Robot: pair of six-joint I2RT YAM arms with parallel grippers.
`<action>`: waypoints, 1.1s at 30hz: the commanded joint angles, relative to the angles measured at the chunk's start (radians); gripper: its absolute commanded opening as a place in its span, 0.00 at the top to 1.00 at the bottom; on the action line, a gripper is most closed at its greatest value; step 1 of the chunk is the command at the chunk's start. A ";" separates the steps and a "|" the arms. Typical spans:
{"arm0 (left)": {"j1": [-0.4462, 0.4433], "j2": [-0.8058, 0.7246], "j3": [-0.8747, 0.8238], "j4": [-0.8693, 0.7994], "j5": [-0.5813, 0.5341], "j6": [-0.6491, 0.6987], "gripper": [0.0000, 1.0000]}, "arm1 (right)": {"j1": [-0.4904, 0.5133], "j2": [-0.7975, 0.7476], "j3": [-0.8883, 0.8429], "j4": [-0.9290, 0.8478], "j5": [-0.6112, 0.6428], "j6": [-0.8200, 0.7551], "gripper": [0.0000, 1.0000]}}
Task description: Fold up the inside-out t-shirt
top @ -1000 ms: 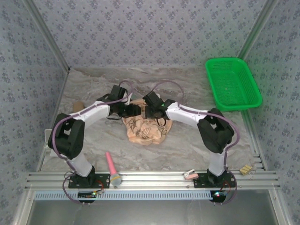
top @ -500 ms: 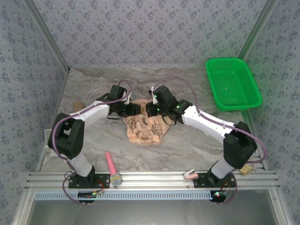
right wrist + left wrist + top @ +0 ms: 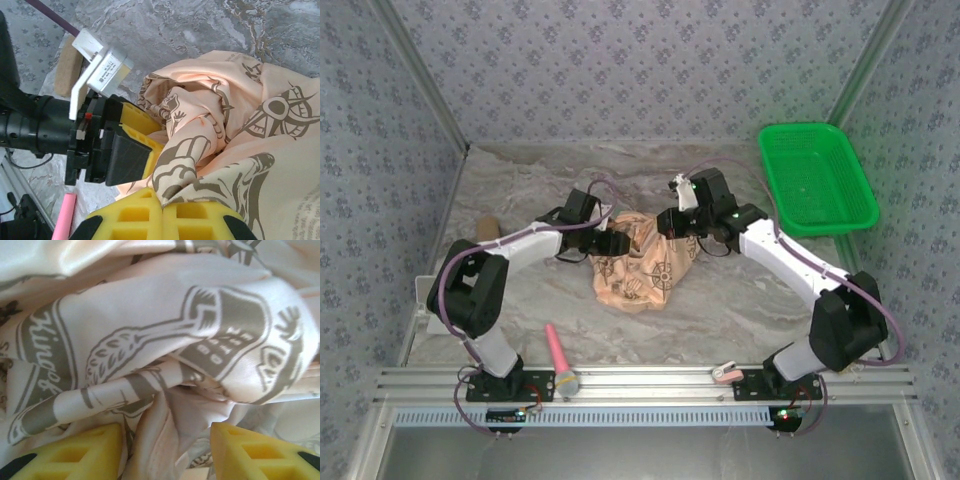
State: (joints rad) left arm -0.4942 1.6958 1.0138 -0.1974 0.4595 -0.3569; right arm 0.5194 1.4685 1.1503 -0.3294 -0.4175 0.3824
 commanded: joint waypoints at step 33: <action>-0.028 -0.098 0.000 0.025 0.081 0.020 0.49 | 0.028 -0.060 -0.117 -0.415 0.666 0.203 0.55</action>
State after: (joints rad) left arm -0.5137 1.5932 1.0195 -0.1806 0.5308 -0.3511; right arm 0.4999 1.4548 0.9886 -0.6678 0.1455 0.5125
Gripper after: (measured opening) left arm 0.508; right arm 0.436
